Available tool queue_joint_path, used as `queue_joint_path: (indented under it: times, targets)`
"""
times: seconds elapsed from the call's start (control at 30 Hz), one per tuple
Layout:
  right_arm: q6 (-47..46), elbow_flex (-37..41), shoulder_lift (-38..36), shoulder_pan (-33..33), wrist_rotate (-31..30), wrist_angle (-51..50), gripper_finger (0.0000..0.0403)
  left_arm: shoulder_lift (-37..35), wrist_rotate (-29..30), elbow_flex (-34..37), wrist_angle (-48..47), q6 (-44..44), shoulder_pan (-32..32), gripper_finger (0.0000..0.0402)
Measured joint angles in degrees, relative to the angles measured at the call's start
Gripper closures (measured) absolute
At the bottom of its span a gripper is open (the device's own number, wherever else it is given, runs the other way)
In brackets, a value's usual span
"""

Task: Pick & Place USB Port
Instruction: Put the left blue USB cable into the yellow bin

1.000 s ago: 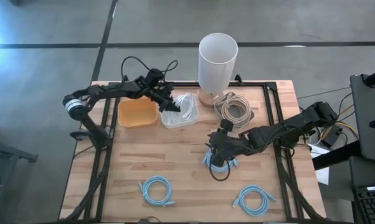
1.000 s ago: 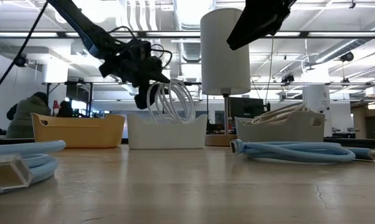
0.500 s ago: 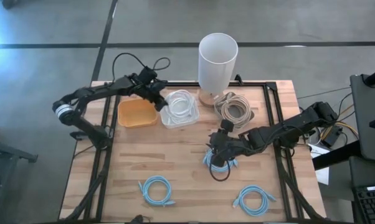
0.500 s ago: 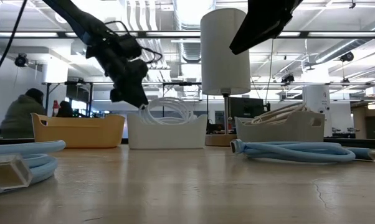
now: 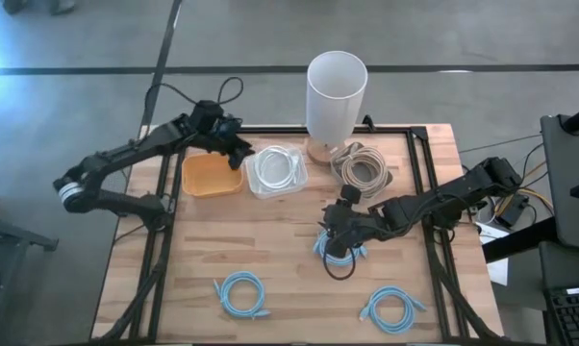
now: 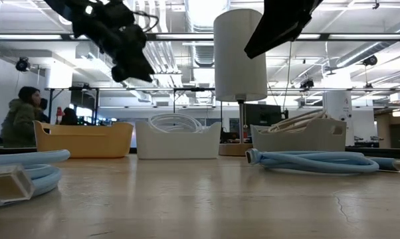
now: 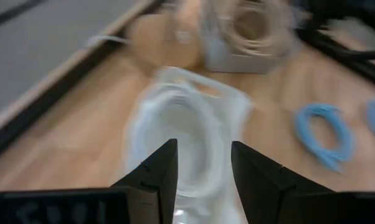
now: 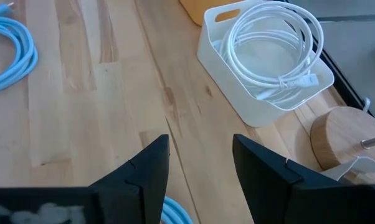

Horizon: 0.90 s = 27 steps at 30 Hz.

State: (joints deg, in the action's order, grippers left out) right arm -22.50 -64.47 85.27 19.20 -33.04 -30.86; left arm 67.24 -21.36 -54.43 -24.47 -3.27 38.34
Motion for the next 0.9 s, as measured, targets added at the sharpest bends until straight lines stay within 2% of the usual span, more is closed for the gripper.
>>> queue_joint_path:
  times: [0.17,0.27,0.37,0.5,0.67,0.9]
  targets:
    - [0.0,0.5,0.0,0.0,0.0,0.2,0.0232,-5.1,-3.5,3.6,0.7,-4.1,-7.9,0.0262]
    - [0.0,0.9,0.0,0.0,0.0,0.5,0.0232,-6.5,-3.2,6.6,4.2,-8.6,-16.1,0.0262]
    - [0.0,1.7,0.0,0.0,0.0,3.0,0.0232,-6.7,-1.5,8.8,8.5,-8.9,-25.9,0.0262]
    - [0.0,2.6,0.0,0.0,0.0,5.1,0.0232,-6.0,5.3,9.8,9.2,-6.4,-38.8,0.0262]
    - [0.0,2.8,0.0,0.0,0.0,5.7,0.0232,-4.7,13.3,10.7,9.0,-6.0,-51.6,0.0262]
    - [0.2,2.8,0.0,-0.1,0.0,6.2,0.0232,-0.6,24.2,13.0,9.4,-16.1,-62.0,0.0261]
